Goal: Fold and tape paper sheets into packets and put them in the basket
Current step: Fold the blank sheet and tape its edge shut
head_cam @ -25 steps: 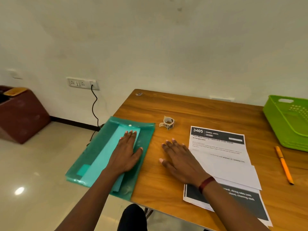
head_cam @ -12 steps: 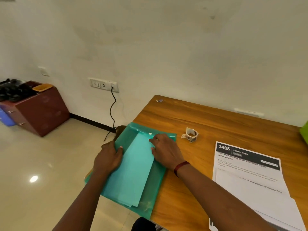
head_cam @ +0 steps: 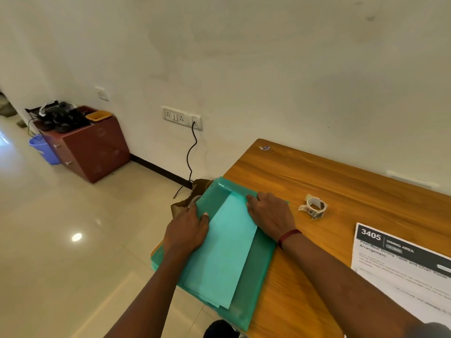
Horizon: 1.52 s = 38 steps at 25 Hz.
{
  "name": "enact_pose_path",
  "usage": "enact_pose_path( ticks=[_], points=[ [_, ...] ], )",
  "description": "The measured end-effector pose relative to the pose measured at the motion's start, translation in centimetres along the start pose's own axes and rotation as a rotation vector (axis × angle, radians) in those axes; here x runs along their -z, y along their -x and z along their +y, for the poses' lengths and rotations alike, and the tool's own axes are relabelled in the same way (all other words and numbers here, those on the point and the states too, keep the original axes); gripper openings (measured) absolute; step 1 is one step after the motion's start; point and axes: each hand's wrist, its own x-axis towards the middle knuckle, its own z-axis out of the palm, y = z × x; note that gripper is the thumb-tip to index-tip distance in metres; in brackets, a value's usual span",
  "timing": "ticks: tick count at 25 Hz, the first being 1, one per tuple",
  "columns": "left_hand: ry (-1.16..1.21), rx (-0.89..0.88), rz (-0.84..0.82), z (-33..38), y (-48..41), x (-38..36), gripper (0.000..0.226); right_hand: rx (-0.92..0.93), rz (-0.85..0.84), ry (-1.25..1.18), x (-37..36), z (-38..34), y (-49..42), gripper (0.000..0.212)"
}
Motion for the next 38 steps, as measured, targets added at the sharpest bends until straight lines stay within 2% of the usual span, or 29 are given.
enact_pose_path(
  ticks=[2, 4, 10, 13, 17, 18, 20, 22, 24, 27, 31, 36, 38],
  points=[
    [-0.009, 0.002, -0.001, 0.0, 0.0, -0.1, 0.049, 0.070, 0.003, 0.075, -0.2, -0.3, -0.6, 0.018],
    [-0.009, 0.009, -0.007, 0.0, 0.0, -0.1, 0.049, 0.060, -0.007, 0.105, -0.1, -0.6, -1.3, 0.020],
    [-0.011, 0.012, -0.007, 0.0, -0.1, -0.1, 0.053, -0.045, -0.039, -0.023, -0.5, -0.3, -2.3, 0.009],
    [-0.004, 0.015, -0.007, 0.1, 0.0, -0.1, 0.053, -0.194, -0.006, -0.165, 0.0, 1.1, -4.1, 0.010],
    [0.043, 0.028, 0.029, 0.1, 0.2, -0.1, 0.049, -0.247, 0.068, -0.076, 1.0, 2.8, -5.2, 0.004],
    [0.055, 0.030, 0.038, 0.2, 0.2, 0.0, 0.049, -0.237, 0.068, -0.059, 1.0, 2.9, -5.1, 0.010],
    [0.073, 0.040, 0.047, 0.4, 0.2, 0.1, 0.051, -0.248, 0.020, -0.145, 1.0, 2.8, -5.0, 0.019],
    [0.078, 0.050, 0.044, 0.4, 0.2, 0.2, 0.054, -0.328, -0.036, -0.333, 0.6, 2.7, -5.2, 0.020],
    [0.089, 0.058, 0.031, 0.4, 0.2, 0.3, 0.059, -0.352, -0.071, -0.435, 0.2, 3.0, -5.3, 0.017],
    [0.138, 0.064, 0.021, 0.3, 0.3, 0.3, 0.067, -0.290, -0.180, -0.522, -0.9, 4.2, -5.6, 0.009],
    [0.204, 0.043, 0.052, 0.0, 0.3, 0.3, 0.064, -0.367, -0.325, -0.692, -1.3, 4.6, -6.6, 0.001],
    [0.235, 0.040, 0.067, -0.1, 0.5, 0.1, 0.069, -0.320, -0.576, -0.713, 0.4, 4.3, -8.0, 0.002],
    [0.235, 0.035, 0.074, -0.1, 0.5, 0.1, 0.070, -0.263, -0.665, -0.666, 0.8, 4.2, -8.4, 0.014]
  ],
)
